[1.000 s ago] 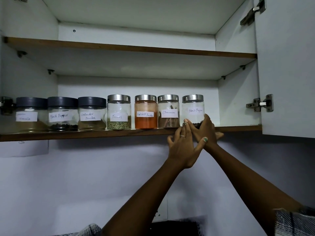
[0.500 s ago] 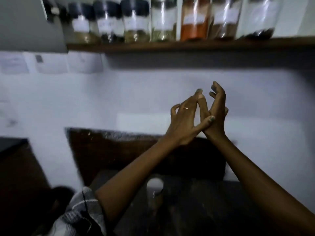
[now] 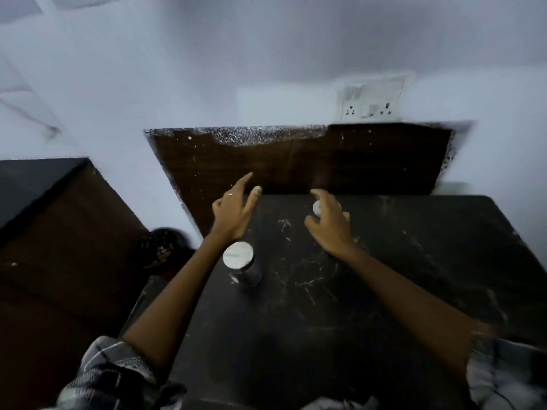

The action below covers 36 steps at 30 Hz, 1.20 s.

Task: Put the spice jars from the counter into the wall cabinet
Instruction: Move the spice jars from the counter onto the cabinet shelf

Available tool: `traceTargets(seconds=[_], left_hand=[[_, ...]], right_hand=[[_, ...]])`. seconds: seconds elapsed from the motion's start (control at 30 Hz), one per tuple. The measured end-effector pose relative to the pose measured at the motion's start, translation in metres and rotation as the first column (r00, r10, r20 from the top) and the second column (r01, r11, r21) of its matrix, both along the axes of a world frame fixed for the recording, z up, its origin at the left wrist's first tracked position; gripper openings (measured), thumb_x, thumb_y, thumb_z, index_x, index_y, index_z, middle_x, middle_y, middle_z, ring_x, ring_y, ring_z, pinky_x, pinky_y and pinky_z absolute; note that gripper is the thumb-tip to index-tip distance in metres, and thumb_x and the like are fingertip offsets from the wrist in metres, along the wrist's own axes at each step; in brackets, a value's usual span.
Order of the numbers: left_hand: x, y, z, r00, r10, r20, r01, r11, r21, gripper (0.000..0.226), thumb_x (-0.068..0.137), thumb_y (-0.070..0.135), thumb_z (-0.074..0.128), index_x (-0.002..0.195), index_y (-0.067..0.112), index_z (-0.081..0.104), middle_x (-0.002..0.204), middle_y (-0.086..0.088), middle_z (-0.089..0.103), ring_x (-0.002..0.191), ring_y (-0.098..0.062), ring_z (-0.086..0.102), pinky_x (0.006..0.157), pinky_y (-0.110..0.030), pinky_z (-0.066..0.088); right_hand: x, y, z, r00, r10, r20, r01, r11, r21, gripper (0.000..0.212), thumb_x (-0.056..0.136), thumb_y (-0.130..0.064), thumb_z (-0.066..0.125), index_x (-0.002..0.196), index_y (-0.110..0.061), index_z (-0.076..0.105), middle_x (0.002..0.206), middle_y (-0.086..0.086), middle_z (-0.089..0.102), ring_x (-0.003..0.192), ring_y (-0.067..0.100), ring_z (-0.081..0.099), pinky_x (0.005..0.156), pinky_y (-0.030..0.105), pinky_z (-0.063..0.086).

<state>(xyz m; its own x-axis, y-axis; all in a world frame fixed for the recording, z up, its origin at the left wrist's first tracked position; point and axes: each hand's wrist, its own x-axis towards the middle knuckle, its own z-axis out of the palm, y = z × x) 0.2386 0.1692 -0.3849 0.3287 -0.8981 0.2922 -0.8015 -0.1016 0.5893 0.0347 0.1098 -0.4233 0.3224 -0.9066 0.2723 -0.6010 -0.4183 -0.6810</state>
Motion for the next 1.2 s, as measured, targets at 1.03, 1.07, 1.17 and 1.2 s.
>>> traceTargets(seconds=[1.03,1.07,1.17,1.2], left_hand=[[0.084,0.054,-0.117,0.747,-0.149,-0.648,0.395,0.884,0.251,0.058,0.085,0.022,0.068,0.131,0.015,0.034,0.138,-0.011,0.048,0.111,-0.015,0.056,0.088,-0.029,0.052],[0.079,0.047,-0.106,0.731,-0.184,-0.658,0.405,0.892,0.201,0.051,0.086,0.022,0.066,0.126,0.019,0.035,0.135,-0.009,0.050,0.103,-0.008,0.058,0.077,-0.021,0.053],[0.057,0.023,-0.069,0.697,-0.282,-0.659,0.401,0.915,0.033,0.040,0.089,0.022,0.062,0.120,0.021,0.036,0.128,-0.009,0.054,0.098,-0.005,0.062,0.067,-0.014,0.054],[0.048,0.018,-0.057,0.689,-0.302,-0.659,0.392,0.920,-0.012,0.040,0.090,0.022,0.062,0.120,0.020,0.036,0.126,-0.008,0.055,0.098,-0.006,0.062,0.068,-0.014,0.054]], right_hand=[[0.126,0.082,-0.048,0.972,-0.044,0.232,-0.080,0.863,0.498,0.074,0.075,-0.034,0.075,0.139,-0.019,0.040,0.141,0.006,0.043,0.128,0.023,0.043,0.105,0.042,0.041],[0.122,0.076,-0.038,0.970,-0.063,0.233,-0.056,0.882,0.469,0.075,0.074,-0.040,0.074,0.139,-0.023,0.040,0.141,0.006,0.042,0.128,0.023,0.042,0.106,0.043,0.040],[0.107,0.057,-0.002,0.953,-0.127,0.274,0.018,0.929,0.368,0.073,0.072,-0.050,0.072,0.136,-0.030,0.041,0.135,0.006,0.042,0.126,0.024,0.043,0.105,0.045,0.041],[0.102,0.052,0.009,0.945,-0.146,0.292,0.039,0.938,0.345,0.072,0.073,-0.051,0.071,0.135,-0.031,0.042,0.133,0.005,0.042,0.124,0.023,0.045,0.104,0.043,0.042]])
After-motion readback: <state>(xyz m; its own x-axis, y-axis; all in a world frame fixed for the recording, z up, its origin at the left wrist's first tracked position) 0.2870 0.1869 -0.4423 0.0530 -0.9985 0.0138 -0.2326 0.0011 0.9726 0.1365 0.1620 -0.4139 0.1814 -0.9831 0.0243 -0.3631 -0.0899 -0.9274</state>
